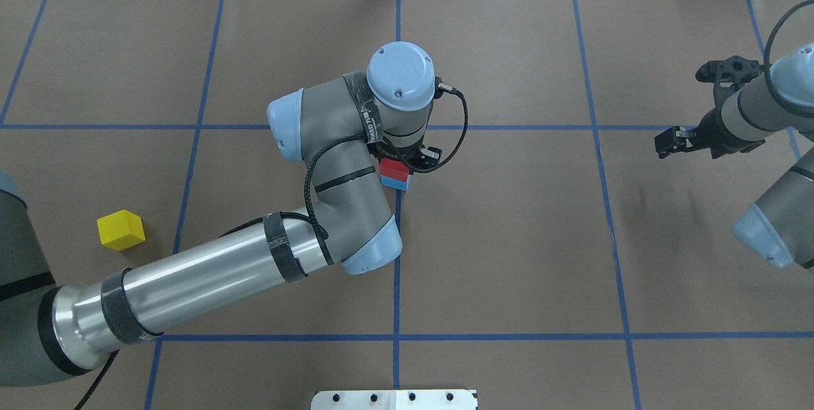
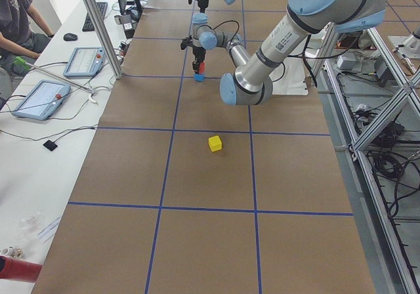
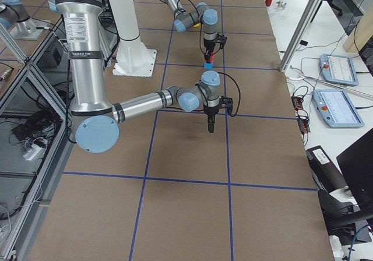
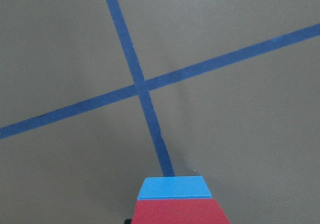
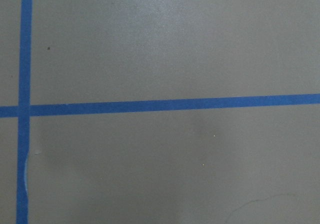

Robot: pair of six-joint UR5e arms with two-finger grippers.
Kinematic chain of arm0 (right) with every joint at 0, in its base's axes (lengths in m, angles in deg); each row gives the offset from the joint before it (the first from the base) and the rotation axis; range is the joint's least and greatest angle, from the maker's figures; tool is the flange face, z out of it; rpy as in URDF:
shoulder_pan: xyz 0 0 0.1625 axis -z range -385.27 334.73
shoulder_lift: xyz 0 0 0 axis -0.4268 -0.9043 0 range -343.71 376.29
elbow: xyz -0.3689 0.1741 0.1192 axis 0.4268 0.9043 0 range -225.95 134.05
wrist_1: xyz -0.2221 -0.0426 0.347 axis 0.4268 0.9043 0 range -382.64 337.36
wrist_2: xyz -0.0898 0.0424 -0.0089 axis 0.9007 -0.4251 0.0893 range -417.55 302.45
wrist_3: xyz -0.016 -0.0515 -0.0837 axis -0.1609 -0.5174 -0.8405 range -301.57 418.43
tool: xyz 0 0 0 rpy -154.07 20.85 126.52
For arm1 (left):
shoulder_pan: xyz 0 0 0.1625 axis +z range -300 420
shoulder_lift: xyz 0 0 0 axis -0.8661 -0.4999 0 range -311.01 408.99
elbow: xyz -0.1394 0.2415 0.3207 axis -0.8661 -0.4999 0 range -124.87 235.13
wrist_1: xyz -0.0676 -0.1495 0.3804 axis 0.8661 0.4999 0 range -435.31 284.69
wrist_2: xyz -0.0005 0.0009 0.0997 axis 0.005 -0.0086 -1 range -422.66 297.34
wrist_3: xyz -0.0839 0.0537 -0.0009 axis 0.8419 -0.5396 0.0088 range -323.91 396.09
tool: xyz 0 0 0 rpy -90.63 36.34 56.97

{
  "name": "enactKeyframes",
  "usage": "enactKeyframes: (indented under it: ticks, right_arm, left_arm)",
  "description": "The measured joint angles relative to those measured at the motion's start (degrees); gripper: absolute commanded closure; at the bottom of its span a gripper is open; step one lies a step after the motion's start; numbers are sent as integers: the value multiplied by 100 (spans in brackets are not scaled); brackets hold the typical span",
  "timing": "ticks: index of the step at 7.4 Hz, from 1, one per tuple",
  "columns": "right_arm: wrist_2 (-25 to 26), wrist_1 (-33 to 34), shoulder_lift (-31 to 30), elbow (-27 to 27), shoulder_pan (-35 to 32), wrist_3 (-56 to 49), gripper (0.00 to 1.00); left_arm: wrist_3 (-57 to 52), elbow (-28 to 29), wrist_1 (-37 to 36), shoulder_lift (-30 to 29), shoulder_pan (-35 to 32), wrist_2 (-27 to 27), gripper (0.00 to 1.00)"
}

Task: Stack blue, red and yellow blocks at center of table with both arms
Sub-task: 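Lower the red cube onto the blue cube with the left gripper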

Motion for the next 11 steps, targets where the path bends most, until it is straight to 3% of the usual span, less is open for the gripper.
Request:
enactKeyframes:
  ticks: [11]
  right_arm:
    - [0,0,0,33,2,-9,0]
  left_arm:
    - [236,-7,24,9,0,-1,100]
